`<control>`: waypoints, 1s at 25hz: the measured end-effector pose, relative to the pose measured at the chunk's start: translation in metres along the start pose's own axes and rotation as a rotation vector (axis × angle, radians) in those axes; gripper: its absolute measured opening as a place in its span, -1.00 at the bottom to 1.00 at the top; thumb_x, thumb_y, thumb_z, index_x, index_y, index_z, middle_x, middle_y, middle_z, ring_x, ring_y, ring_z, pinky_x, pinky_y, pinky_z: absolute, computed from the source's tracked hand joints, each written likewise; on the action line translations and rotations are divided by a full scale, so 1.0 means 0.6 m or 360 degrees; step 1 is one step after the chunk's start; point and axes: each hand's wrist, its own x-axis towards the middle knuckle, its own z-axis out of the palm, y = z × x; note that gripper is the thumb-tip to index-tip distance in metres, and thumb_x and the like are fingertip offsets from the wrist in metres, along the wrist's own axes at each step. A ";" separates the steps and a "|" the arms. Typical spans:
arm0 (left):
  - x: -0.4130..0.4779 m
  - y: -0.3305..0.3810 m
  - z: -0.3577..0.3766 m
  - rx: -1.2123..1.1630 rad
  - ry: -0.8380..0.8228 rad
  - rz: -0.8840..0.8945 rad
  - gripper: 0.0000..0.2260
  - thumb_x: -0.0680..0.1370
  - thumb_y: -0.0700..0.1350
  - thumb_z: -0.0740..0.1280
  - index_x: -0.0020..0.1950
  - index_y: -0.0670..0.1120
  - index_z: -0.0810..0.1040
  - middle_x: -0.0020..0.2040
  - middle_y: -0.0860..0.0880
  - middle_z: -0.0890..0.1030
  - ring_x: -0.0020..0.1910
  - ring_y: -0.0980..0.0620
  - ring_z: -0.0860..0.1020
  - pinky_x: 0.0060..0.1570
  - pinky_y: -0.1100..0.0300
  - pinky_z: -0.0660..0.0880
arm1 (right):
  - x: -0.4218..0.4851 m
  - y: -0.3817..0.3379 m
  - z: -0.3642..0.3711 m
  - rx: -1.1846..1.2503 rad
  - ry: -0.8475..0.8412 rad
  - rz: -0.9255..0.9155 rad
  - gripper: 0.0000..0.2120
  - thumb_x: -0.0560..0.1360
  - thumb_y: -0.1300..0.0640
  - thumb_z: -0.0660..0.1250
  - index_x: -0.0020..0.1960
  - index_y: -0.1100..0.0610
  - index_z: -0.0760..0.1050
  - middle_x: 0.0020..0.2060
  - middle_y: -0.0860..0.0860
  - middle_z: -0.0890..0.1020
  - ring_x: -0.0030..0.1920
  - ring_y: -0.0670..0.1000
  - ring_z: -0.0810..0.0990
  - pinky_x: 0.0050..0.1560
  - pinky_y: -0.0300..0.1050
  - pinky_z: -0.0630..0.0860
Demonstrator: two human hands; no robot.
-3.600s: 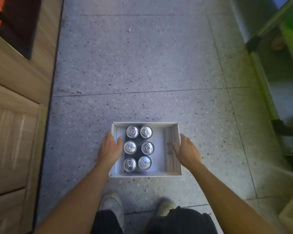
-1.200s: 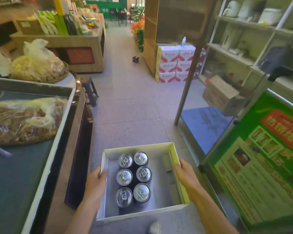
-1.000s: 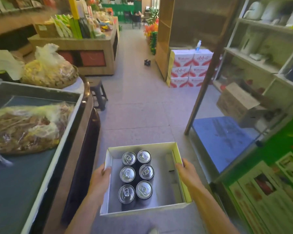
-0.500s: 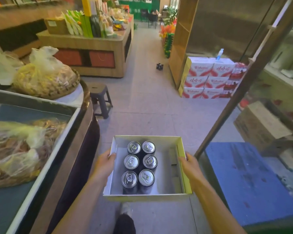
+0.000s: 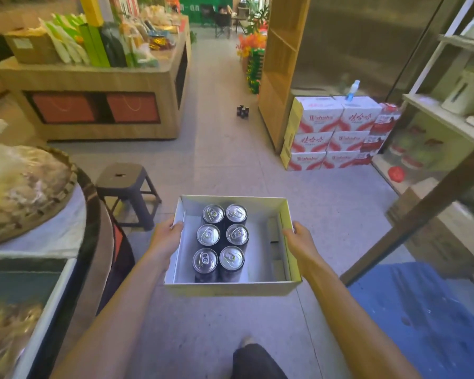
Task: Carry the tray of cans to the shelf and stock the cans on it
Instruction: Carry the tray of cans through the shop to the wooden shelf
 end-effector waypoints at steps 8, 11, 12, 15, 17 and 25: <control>0.448 0.153 0.106 0.0013 0.0125 0.0002 -0.78 0.59 -0.20 0.22 -0.23 -0.08 0.55 -0.48 0.20 0.50 -0.37 0.14 0.40 -0.34 0.27 0.33 | 0.493 -0.150 0.094 -0.0007 -0.0083 -0.0010 -0.80 0.63 0.21 0.18 0.13 0.01 0.53 -0.07 -0.07 0.61 -0.08 -0.09 0.55 -0.17 -0.16 0.46; 0.598 0.230 0.143 -0.0051 0.0197 -0.0056 -0.76 0.60 -0.20 0.22 -0.24 -0.04 0.54 -0.36 0.09 0.51 -0.28 0.05 0.39 -0.31 0.20 0.31 | 0.666 -0.238 0.119 -0.0056 -0.0109 -0.0026 -0.82 0.64 0.20 0.19 0.08 -0.03 0.50 -0.11 -0.10 0.59 -0.12 -0.15 0.53 -0.24 -0.25 0.42; 0.644 0.253 0.153 -0.0071 0.0185 -0.0063 -0.76 0.61 -0.20 0.22 -0.22 -0.03 0.54 -0.27 0.03 0.53 -0.23 0.02 0.40 -0.28 0.18 0.31 | 0.715 -0.265 0.128 -0.0076 -0.0115 -0.0037 -0.82 0.65 0.20 0.18 0.07 -0.06 0.48 -0.14 -0.15 0.57 -0.14 -0.16 0.52 -0.24 -0.26 0.42; 0.805 0.311 0.182 -0.0060 0.0189 -0.0067 -0.78 0.61 -0.20 0.21 -0.19 -0.01 0.53 -0.14 -0.02 0.51 -0.20 0.03 0.39 -0.28 0.23 0.28 | 0.877 -0.328 0.165 -0.0088 -0.0152 -0.0025 -0.83 0.66 0.18 0.17 0.15 -0.04 0.46 -0.10 -0.15 0.55 -0.11 -0.14 0.50 -0.05 -0.15 0.44; 0.918 0.337 0.199 -0.0061 0.0201 -0.0081 -0.77 0.61 -0.20 0.21 -0.19 -0.02 0.56 -0.18 0.02 0.55 -0.25 0.07 0.41 -0.26 0.25 0.32 | 0.987 -0.361 0.197 -0.0098 -0.0159 -0.0020 -0.77 0.67 0.18 0.17 0.26 -0.01 0.47 0.01 -0.05 0.56 -0.08 -0.15 0.49 0.00 -0.10 0.42; 1.432 0.474 0.257 -0.0113 0.0073 -0.0160 -0.79 0.61 -0.19 0.19 0.03 -0.11 0.63 -0.07 -0.03 0.61 -0.12 -0.01 0.47 -0.12 0.14 0.38 | 1.439 -0.527 0.341 -0.0089 -0.0124 0.0006 -0.75 0.63 0.25 0.17 0.22 0.07 0.53 -0.04 -0.04 0.61 -0.03 -0.03 0.56 -0.17 -0.19 0.46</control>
